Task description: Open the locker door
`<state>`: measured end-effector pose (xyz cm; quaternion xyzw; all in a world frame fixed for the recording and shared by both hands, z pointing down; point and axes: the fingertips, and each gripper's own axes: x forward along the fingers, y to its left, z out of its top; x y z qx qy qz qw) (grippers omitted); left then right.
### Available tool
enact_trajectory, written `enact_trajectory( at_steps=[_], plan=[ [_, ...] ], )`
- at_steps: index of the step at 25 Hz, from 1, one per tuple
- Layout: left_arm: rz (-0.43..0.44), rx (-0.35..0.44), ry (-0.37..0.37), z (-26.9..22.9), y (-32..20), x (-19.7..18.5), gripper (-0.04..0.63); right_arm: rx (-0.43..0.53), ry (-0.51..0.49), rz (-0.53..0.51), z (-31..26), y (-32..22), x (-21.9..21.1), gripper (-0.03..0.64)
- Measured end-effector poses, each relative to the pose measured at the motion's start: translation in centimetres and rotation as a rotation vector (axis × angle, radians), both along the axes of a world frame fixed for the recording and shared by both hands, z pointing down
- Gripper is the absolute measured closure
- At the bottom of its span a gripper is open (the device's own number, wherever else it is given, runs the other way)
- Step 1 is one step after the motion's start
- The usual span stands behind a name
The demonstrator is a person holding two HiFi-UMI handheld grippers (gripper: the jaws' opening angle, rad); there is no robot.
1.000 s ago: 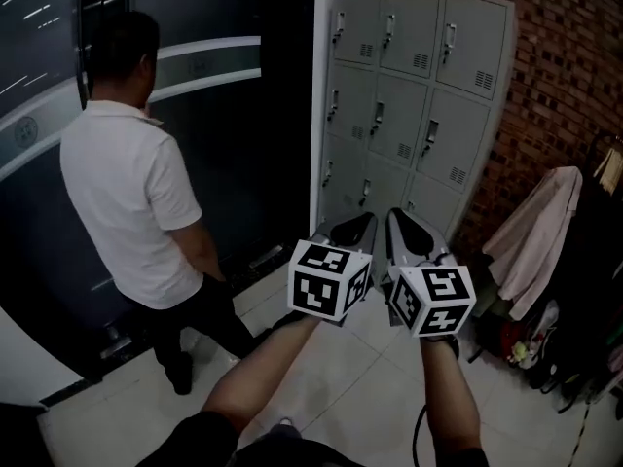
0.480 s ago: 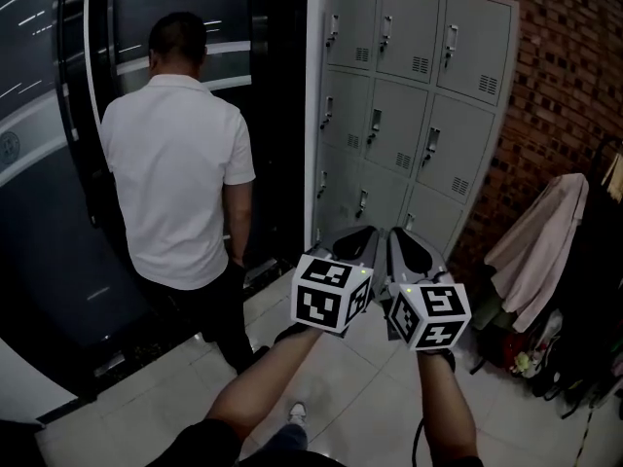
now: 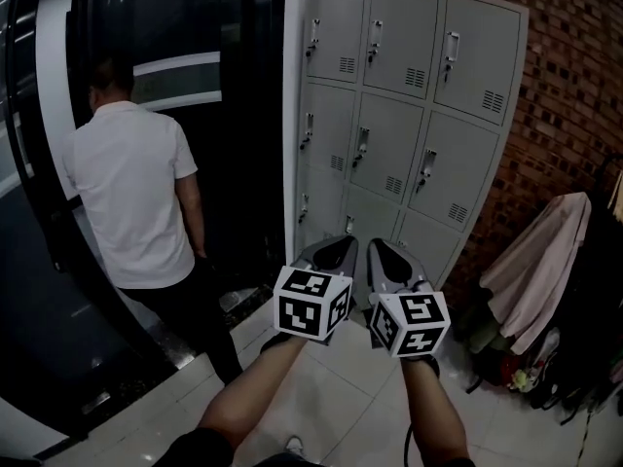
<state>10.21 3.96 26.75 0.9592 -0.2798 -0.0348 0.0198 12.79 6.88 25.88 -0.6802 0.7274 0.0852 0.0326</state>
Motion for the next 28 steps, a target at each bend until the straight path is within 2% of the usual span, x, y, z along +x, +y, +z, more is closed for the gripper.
enact_trajectory(
  at_steps=[12,28],
  plan=[
    [0.056,-0.005,0.006,-0.8,-14.6,2.8,0.591,-0.007,0.005,0.058,-0.8,-14.4,3.0,0.616],
    [0.047,-0.007,-0.007,0.7,-24.5,5.7,0.591,0.012,0.014,0.053,-0.7,-24.1,6.5,0.616]
  ],
)
